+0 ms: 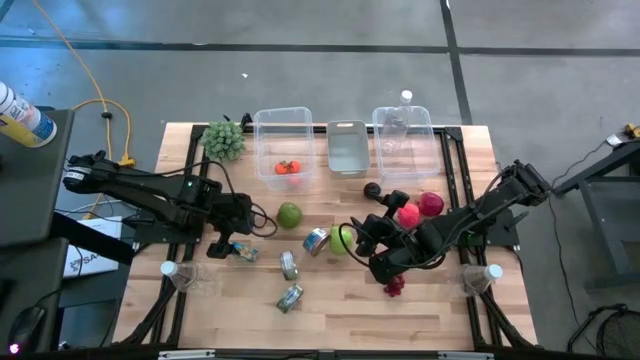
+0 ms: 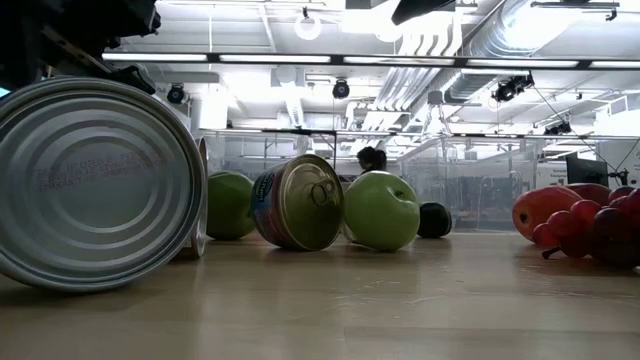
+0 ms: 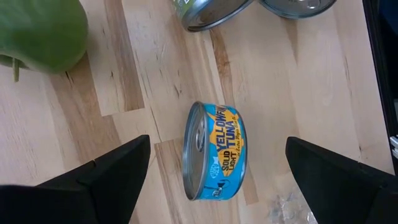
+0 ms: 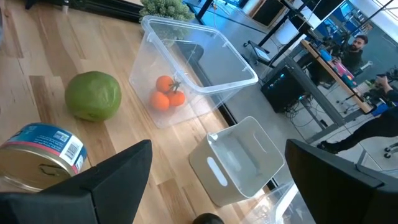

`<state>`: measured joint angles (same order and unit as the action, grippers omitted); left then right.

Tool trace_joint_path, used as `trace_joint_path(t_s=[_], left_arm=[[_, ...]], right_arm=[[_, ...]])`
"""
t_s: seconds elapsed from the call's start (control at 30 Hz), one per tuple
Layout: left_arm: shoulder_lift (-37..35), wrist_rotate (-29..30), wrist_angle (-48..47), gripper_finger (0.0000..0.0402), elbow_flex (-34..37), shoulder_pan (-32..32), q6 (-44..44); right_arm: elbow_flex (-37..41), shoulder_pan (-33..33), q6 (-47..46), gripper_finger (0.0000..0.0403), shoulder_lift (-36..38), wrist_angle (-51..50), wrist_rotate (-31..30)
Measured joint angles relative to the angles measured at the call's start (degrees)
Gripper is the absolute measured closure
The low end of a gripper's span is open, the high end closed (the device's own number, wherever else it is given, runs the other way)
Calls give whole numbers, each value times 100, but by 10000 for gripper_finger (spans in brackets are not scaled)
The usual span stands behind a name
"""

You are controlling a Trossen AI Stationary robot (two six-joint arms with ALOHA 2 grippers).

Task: Pick & Place Food Item
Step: Put the yellow and blue tuna can into the gray bin

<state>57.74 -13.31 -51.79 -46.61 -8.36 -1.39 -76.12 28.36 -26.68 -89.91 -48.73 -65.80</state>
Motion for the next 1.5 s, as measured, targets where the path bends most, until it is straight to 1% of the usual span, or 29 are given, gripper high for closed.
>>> trace_joint_path(t_s=[0.1, 0.27, 0.57, 0.83, 1.07, 1.3, 1.4, 1.5], left_arm=[[0, -42, -14, 37, 0, 0, -46], [0, -295, -42, 37, 0, 0, 42], [9, -303, -55, 37, 293, -2, 81], [9, -314, 20, 37, 289, -22, 90], [9, -328, 17, 37, 289, -20, -107], [9, -492, 20, 37, 289, -20, -155], [9, -438, 20, 37, 289, -20, -309], [9, -254, 18, 37, 289, -20, -505]], right_arm=[[0, 0, 2, 46, 0, -46, -2], [0, 0, 2, 46, 0, -43, -2], [0, -2, 11, 46, 0, -41, -4], [0, -2, 4, 46, -2, -35, -4], [0, -2, -13, 46, -2, -28, -4], [0, -2, -22, 46, -2, -24, -4], [0, -2, -26, 46, -2, -24, -3], [0, -2, -39, 46, -2, -24, 17]])
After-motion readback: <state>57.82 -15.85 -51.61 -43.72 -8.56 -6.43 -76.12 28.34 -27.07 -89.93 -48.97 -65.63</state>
